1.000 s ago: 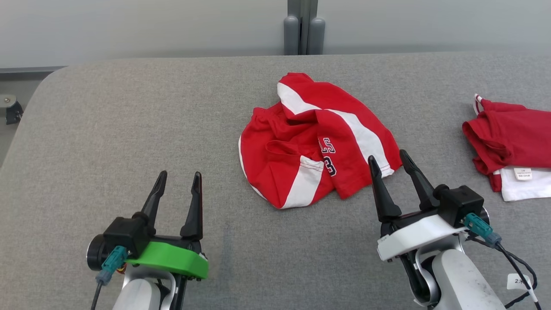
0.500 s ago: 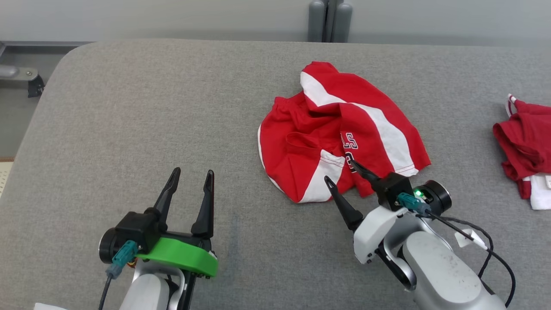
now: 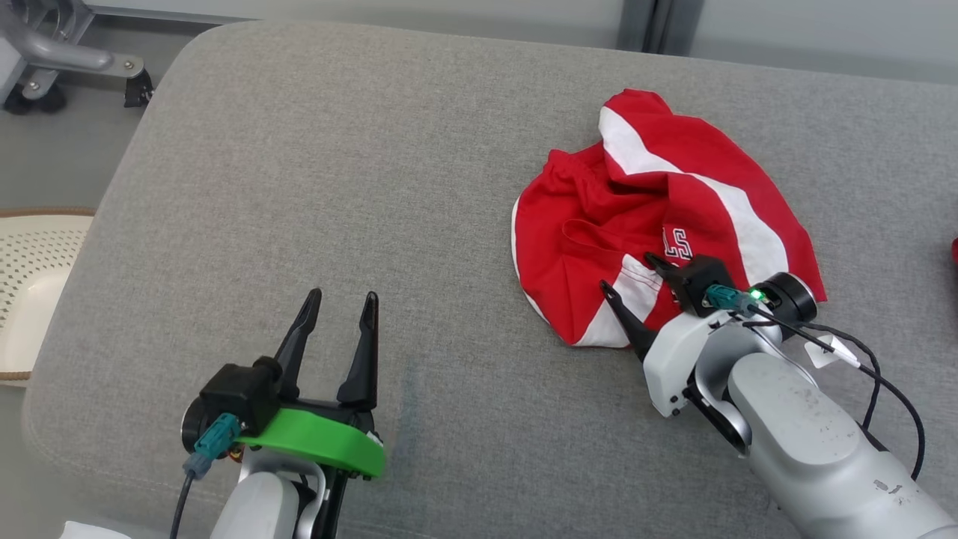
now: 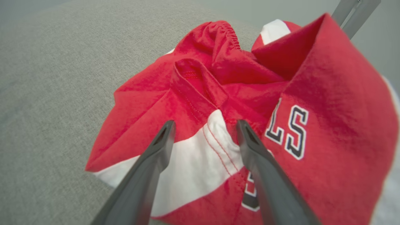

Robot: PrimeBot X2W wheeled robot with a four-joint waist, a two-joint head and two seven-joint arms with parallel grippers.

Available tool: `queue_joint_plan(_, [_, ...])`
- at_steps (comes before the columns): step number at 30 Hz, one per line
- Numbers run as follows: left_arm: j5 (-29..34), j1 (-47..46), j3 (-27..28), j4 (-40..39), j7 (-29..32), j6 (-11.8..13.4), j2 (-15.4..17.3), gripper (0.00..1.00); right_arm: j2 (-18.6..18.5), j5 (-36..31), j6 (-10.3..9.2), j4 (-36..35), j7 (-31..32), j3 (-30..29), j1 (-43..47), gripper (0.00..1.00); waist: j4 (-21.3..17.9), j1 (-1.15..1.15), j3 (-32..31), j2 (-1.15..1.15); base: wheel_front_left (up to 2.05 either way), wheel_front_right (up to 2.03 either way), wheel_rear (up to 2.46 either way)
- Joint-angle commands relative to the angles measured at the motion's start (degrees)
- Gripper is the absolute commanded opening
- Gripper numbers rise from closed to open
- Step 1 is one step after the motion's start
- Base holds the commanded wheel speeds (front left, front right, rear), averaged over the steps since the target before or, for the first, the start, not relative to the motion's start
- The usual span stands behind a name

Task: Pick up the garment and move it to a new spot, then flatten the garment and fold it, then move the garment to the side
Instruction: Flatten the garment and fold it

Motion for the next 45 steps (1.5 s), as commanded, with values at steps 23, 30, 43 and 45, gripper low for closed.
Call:
queue_joint_plan(23, [1.73,1.03,1.15,0.84,-0.01,0.25,0.07,1.0,-1.84,7.18,-0.02,1.66,-5.21,-1.3,0.99,0.0,-6.34,0.0,-3.44,0.0,0.0,0.0,0.0])
queue_joint_plan(30, [2.76,2.14,2.22,0.34,-0.01,0.04,0.07,1.0,-2.07,6.97,-0.02,-0.99,-6.66,-13.38,7.5,0.0,-10.63,0.0,-4.52,0.0,0.0,0.0,0.0])
queue_joint_plan(43, [7.06,-0.48,-2.71,0.68,-0.01,-0.47,0.82,1.0,3.81,-0.02,-0.02,-3.51,-4.86,-32.26,16.01,0.0,-17.73,0.0,-2.77,0.0,0.0,0.0,0.0])
queue_joint_plan(45, [9.22,-1.75,-5.86,2.11,-0.01,-0.45,2.24,1.0,4.74,-0.84,-0.02,-4.22,-4.27,-32.55,15.59,0.0,-18.63,0.0,-2.27,0.0,0.0,0.0,0.0])
